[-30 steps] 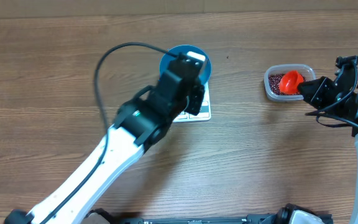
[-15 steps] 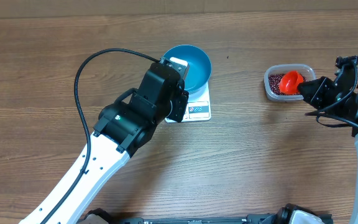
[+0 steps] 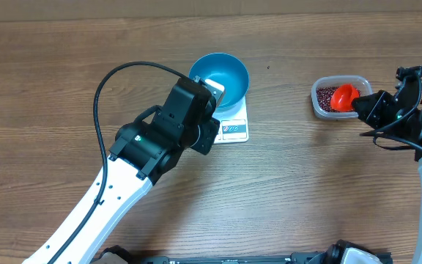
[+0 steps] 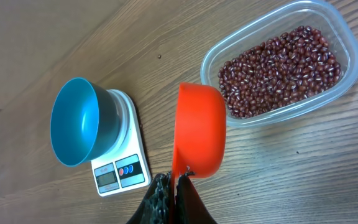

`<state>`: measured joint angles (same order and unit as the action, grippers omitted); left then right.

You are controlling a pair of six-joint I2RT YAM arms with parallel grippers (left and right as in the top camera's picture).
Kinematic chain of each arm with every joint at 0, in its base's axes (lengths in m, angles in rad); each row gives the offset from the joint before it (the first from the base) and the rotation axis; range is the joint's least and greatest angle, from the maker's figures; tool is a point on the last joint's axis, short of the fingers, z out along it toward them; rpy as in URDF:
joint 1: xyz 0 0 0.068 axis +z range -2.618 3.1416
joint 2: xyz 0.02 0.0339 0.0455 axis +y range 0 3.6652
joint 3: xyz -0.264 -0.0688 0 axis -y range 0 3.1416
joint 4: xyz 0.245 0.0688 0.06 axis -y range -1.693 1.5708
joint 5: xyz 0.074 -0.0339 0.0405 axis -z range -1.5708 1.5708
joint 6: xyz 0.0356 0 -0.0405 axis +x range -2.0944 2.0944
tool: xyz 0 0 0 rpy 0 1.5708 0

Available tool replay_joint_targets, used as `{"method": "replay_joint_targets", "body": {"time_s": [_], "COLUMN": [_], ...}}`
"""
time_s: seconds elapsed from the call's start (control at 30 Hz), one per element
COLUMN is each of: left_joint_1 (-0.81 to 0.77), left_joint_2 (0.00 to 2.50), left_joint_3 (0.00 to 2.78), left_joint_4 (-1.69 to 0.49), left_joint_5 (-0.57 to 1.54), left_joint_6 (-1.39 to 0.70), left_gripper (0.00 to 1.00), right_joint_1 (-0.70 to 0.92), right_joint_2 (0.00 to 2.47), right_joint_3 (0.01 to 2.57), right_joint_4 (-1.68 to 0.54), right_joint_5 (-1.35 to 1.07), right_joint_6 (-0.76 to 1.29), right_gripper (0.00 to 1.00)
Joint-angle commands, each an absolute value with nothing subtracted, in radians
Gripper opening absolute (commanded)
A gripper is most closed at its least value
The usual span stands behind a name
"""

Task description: Scoop item into bowl and weigh 150g on scale

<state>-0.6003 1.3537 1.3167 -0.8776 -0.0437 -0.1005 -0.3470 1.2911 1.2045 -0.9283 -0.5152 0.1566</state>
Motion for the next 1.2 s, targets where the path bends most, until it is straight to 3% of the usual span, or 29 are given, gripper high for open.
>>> {"method": "replay_joint_targets", "body": {"time_s": [0.0, 0.23, 0.57, 0.77, 0.9, 1.07, 1.13, 1.17], "left_joint_1": [-0.595, -0.595, -0.595, -0.595, -0.595, -0.595, -0.595, -0.595], "left_joint_2": [1.341, 1.353, 1.42, 1.435, 1.435, 1.435, 1.435, 1.435], "left_joint_3": [1.323, 1.316, 1.31, 1.31, 1.31, 1.31, 1.31, 1.31], "left_joint_4": [-0.894, -0.899, -0.896, -0.893, -0.894, -0.895, -0.895, -0.895], "left_joint_5": [-0.025, -0.025, -0.027, -0.027, -0.027, -0.026, -0.026, -0.026], "left_joint_6": [-0.131, -0.284, -0.292, -0.292, -0.292, -0.292, -0.292, -0.292], "left_gripper": [0.04, 0.04, 0.07, 0.3, 0.57, 0.68, 0.84, 1.0], "right_joint_1": [-0.35, -0.35, -0.35, -0.35, -0.35, -0.35, -0.35, -0.35], "right_joint_2": [1.274, 1.274, 1.274, 1.274, 1.274, 1.274, 1.274, 1.274], "right_joint_3": [1.224, 1.224, 1.224, 1.224, 1.224, 1.224, 1.224, 1.224], "right_joint_4": [-0.927, -0.931, -0.923, -0.922, -0.922, -0.922, -0.923, -0.923], "right_joint_5": [-0.505, -0.505, -0.505, -0.505, -0.505, -0.505, -0.505, -0.505], "right_joint_6": [0.152, 0.152, 0.151, 0.147, 0.147, 0.148, 0.147, 0.147], "right_gripper": [0.04, 0.04, 0.04, 0.04, 0.04, 0.04, 0.04, 0.04]}}
